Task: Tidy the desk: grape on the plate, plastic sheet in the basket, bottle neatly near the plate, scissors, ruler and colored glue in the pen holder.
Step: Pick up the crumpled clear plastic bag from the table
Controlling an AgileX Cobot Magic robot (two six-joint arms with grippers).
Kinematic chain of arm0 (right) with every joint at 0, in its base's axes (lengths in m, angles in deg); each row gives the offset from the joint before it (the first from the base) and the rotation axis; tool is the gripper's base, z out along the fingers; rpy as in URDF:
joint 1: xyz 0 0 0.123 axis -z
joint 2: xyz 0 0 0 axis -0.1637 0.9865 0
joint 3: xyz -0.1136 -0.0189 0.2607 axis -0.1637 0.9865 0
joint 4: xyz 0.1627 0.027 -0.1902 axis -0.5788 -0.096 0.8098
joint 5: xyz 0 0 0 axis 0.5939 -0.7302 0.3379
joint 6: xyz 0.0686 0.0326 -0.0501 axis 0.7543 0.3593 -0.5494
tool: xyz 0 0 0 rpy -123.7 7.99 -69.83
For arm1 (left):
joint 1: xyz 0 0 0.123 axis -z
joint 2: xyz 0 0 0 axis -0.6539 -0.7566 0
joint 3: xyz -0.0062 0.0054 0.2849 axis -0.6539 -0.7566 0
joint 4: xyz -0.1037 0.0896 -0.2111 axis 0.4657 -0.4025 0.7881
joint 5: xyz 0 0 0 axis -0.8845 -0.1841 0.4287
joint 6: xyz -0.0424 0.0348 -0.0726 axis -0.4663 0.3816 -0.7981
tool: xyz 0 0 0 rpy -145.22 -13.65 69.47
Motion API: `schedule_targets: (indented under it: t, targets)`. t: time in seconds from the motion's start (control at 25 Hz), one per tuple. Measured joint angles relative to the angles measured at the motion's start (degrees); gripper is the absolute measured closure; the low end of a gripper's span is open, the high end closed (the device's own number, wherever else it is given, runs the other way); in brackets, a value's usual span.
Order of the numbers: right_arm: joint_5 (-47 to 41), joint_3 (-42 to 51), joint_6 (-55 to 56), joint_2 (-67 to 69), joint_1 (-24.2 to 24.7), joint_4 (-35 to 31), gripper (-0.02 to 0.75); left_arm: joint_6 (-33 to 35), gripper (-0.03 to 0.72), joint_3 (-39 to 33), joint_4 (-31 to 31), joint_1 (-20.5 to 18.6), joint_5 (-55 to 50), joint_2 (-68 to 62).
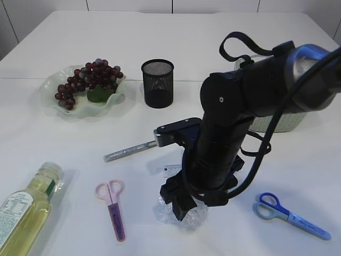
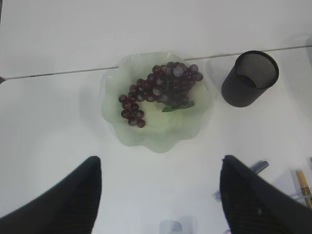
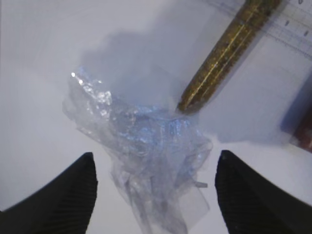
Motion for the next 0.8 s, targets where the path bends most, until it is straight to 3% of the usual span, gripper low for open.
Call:
schedule_targets:
  t: [0.12, 0.24, 0.52, 0.72, 0.8]
  targets:
    - [1.2, -0.1, 0.0, 0.0, 0.0, 0.1, 0.16, 0.0, 0.139, 0.0, 0.0, 0.0, 0.0, 0.0]
    - [1.9, -0.1, 0.0, 0.0, 0.0, 0.1, 0.219, 0.0, 0.139, 0.0, 0.0, 0.0, 0.0, 0.0]
    - [1.5, -0.1, 0.0, 0.5, 0.0, 0.1, 0.475, 0.0, 0.14, 0.0, 0.0, 0.0, 0.0, 0.0]
    - [-2.5, -0.1, 0.0, 0.5, 0.0, 0.1, 0.708, 0.0, 0.144, 0.0, 0.0, 0.0, 0.0, 0.0]
    - [-3.4, -0.1, 0.0, 0.5, 0.0, 0.0, 0.722, 0.0, 0.154, 0.0, 0.0, 0.0, 0.0, 0.0]
